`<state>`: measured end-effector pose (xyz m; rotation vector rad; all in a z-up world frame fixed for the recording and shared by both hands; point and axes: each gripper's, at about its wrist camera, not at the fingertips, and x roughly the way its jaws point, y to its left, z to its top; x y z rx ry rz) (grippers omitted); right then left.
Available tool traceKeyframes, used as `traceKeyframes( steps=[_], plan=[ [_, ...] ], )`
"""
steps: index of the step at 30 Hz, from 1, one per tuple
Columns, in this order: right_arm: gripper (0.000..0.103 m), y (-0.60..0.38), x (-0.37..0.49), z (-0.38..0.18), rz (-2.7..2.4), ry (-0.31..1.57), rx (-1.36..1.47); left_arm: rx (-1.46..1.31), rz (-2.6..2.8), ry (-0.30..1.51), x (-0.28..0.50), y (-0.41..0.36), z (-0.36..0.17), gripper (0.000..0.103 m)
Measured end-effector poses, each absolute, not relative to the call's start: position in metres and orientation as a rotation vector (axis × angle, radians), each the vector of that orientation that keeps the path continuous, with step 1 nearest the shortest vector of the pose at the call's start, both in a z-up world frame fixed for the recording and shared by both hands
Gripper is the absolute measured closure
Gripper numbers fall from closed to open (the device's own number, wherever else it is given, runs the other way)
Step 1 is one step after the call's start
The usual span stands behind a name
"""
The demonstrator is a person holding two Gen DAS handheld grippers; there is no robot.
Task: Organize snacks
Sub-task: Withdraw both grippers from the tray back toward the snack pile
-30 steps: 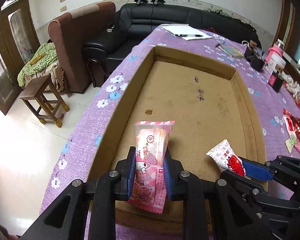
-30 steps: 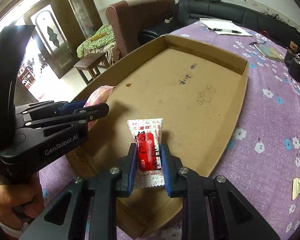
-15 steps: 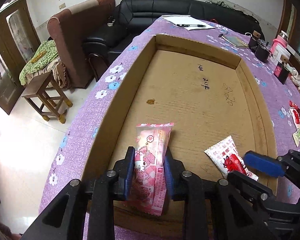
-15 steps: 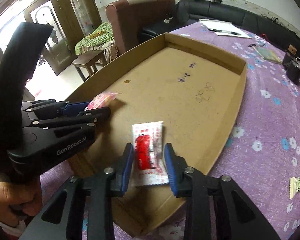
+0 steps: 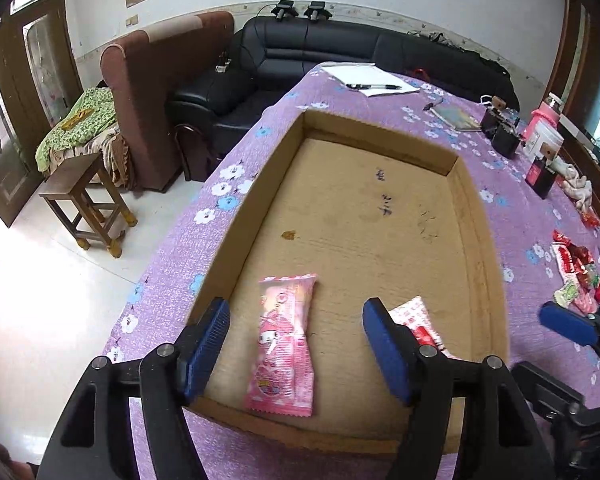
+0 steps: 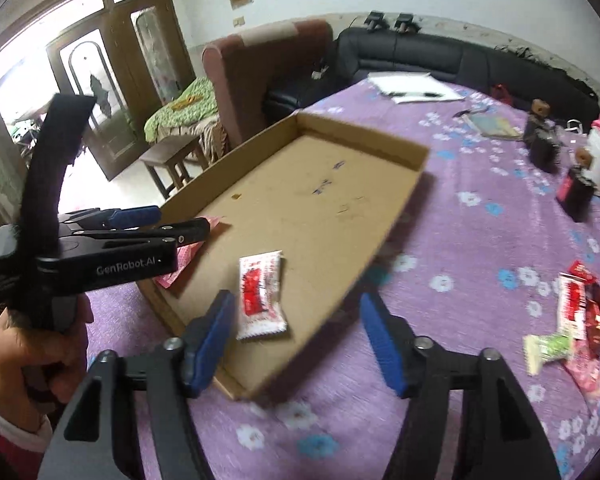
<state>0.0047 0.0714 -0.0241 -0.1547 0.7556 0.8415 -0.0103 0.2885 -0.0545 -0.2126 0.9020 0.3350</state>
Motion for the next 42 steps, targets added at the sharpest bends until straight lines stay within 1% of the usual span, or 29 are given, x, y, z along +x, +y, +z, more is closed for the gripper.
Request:
traceKeyframes(
  steps=[2,3,4,5,6,8,18,27,33,42],
  plan=[
    [0.03,0.057,0.003,-0.019,0.822,0.735,-0.149,-0.208,0.325,0.888,-0.011,0.282,-0.05,0.03],
    [0.025,0.047,0.002,-0.017,0.808,0.722,-0.144,-0.202,0.321,0.884,-0.011,0.277,-0.047,0.03],
    [0.023,0.04,0.002,-0.017,0.797,0.714,-0.141,-0.198,0.316,0.879,-0.01,0.274,-0.045,0.03],
    [0.023,0.029,0.002,-0.016,0.786,0.708,-0.135,-0.195,0.309,0.873,-0.009,0.269,-0.042,0.027],
    [0.023,0.019,0.003,-0.016,0.776,0.704,-0.126,-0.192,0.305,0.866,-0.009,0.265,-0.04,0.021],
    [0.023,0.0,0.005,-0.017,0.755,0.708,-0.104,-0.185,0.288,0.846,-0.008,0.255,-0.034,0.016],
    [0.023,-0.099,0.019,-0.04,0.608,0.727,-0.043,-0.136,0.157,0.843,0.005,0.187,-0.026,0.016],
    [0.023,-0.166,0.037,-0.054,0.507,0.742,-0.007,-0.101,0.052,0.877,0.021,0.135,-0.036,0.015],
    [0.023,-0.181,0.049,-0.06,0.512,0.733,-0.027,-0.069,-0.009,0.903,0.032,0.102,-0.043,0.015],
    [0.023,-0.174,0.066,-0.063,0.628,0.724,-0.131,-0.03,-0.066,0.932,0.044,0.068,-0.048,0.015]
  ],
)
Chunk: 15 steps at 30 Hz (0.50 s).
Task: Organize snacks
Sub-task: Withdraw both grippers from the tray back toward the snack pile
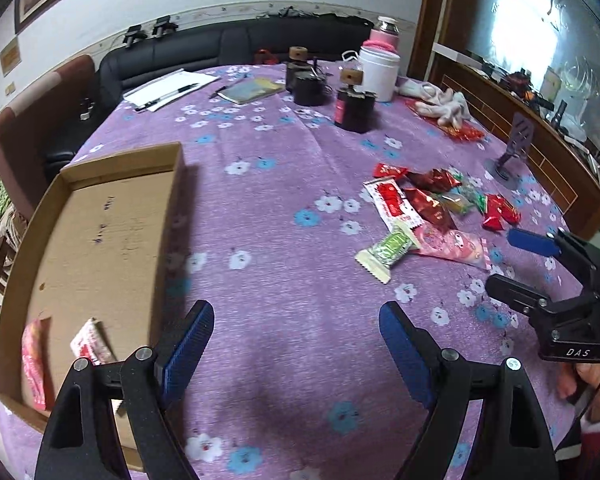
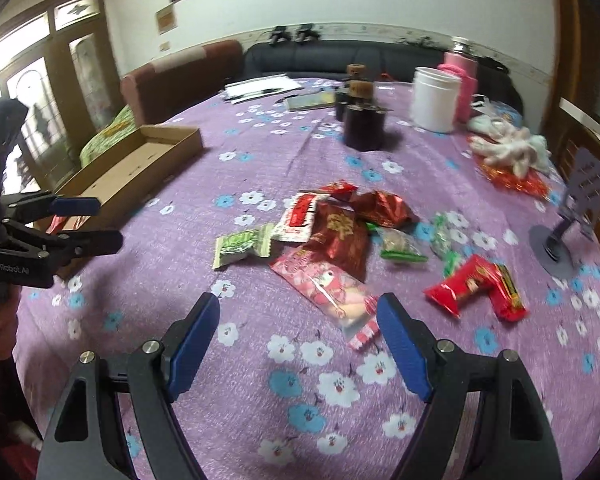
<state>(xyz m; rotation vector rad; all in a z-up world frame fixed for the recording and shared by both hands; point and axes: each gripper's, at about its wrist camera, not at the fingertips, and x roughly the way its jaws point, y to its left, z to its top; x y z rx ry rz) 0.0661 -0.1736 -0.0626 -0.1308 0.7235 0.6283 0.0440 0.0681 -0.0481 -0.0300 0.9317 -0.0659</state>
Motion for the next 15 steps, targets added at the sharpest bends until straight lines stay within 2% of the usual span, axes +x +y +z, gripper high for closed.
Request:
traceKeyframes(
  steps=[15],
  plan=[
    [0.024,-0.163,0.103,-0.081,0.74,0.783,-0.203,-0.008,-0.111,0.977,0.063,0.044,-0.06,0.016]
  ],
)
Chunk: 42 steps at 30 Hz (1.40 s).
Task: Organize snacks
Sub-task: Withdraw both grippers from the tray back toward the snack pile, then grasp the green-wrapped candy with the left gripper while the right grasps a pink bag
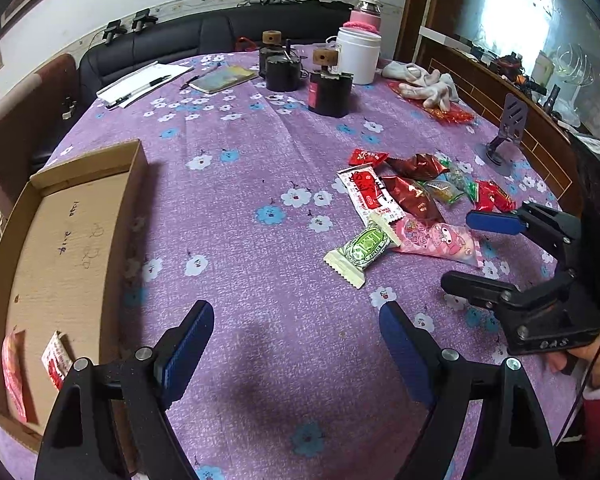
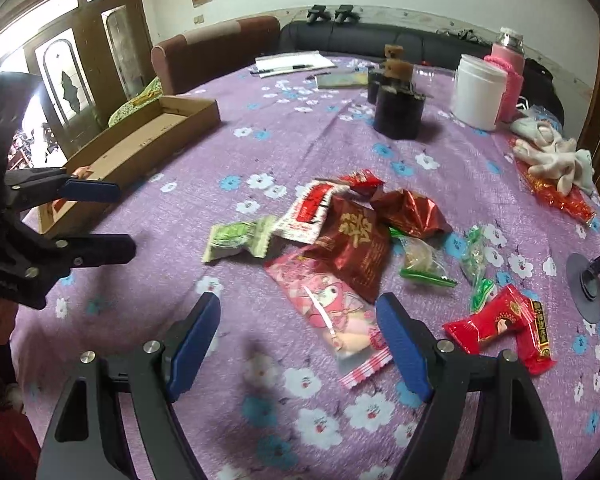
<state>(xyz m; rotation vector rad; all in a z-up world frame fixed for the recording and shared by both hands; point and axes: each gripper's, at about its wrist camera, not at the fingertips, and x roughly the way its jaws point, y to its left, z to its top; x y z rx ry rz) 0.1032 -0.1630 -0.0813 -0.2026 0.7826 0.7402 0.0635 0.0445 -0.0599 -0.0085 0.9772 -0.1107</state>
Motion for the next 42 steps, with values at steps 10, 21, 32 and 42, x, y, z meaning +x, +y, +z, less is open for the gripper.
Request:
traceKeyframes(
  steps=[10,21,32,42],
  plan=[
    [0.037,-0.158,0.122,-0.095,0.74,0.835,-0.244,0.017,-0.143,1.0,0.086,0.038,-0.065,0.016],
    [0.052,-0.156,0.121,-0.096,0.707,0.826,-0.271,0.035,-0.163,1.015,0.095,0.032,-0.071,0.016],
    [0.078,-0.164,0.11,-0.094,0.662,0.834,-0.229,0.05,-0.192,1.018,0.102,0.023,-0.076,0.016],
    [0.078,-0.228,0.074,-0.074,0.652,0.795,0.051,0.139,-0.279,1.012,0.128,-0.009,-0.083,0.02]
  ],
)
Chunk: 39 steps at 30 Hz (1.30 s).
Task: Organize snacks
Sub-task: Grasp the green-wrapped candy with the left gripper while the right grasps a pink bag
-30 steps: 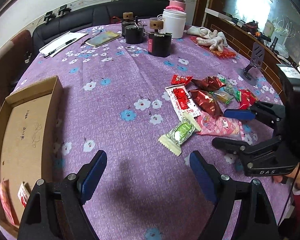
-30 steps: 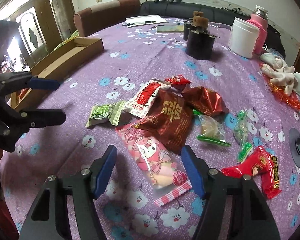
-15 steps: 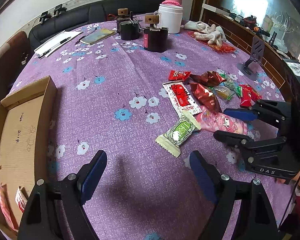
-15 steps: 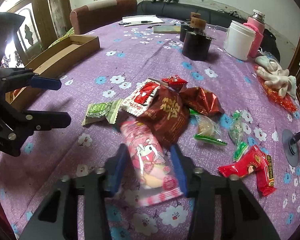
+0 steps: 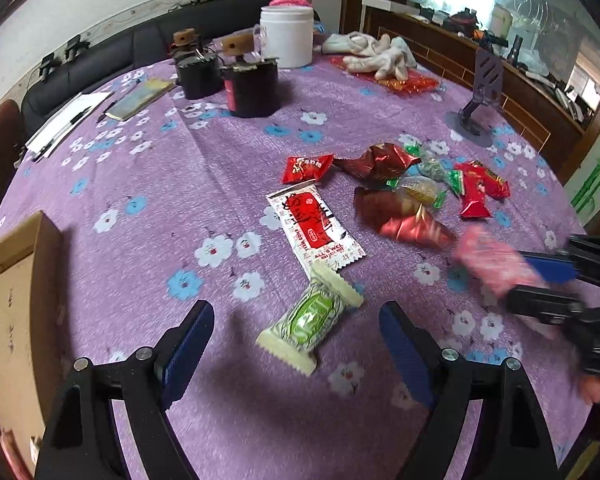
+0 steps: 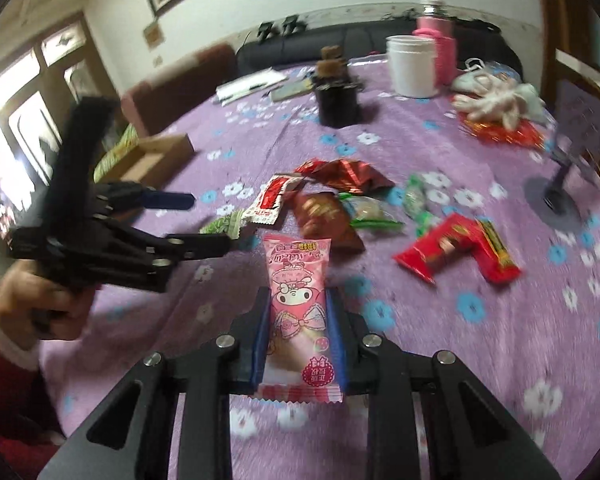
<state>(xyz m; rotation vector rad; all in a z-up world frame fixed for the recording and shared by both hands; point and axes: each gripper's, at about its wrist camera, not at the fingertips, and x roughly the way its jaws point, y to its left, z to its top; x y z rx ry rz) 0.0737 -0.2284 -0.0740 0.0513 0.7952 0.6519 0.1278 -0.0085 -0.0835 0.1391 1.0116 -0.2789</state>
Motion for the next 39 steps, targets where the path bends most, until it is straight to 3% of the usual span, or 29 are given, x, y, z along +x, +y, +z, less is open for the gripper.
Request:
traceKeyframes(
  steps=[1,3,10,12,14,17,39],
  plan=[
    [0.078,-0.234,0.07,-0.073,0.652,0.792,0.072,0.146,-0.281,1.017,0.13,-0.01,-0.086,0.023],
    [0.078,-0.242,0.064,-0.071,0.64,0.781,0.095,0.146,-0.291,1.037,0.134,-0.011,-0.093,0.04],
    [0.078,-0.259,0.048,-0.068,0.632,0.761,0.169,0.168,-0.292,1.026,0.137,-0.016,-0.094,0.046],
    [0.078,-0.26,0.046,-0.068,0.628,0.756,0.171,0.165,-0.297,1.023,0.137,-0.017,-0.093,0.066],
    [0.078,-0.261,0.045,-0.069,0.63,0.759,0.181,0.153,-0.3,1.025,0.137,-0.018,-0.092,0.075],
    [0.078,-0.26,0.045,-0.069,0.631,0.756,0.177,0.14,-0.302,1.024,0.136,-0.016,-0.092,0.079],
    [0.078,-0.225,0.041,-0.054,0.701,0.724,0.169,0.039,-0.067,0.893,0.082,0.038,-0.049,0.079]
  ],
)
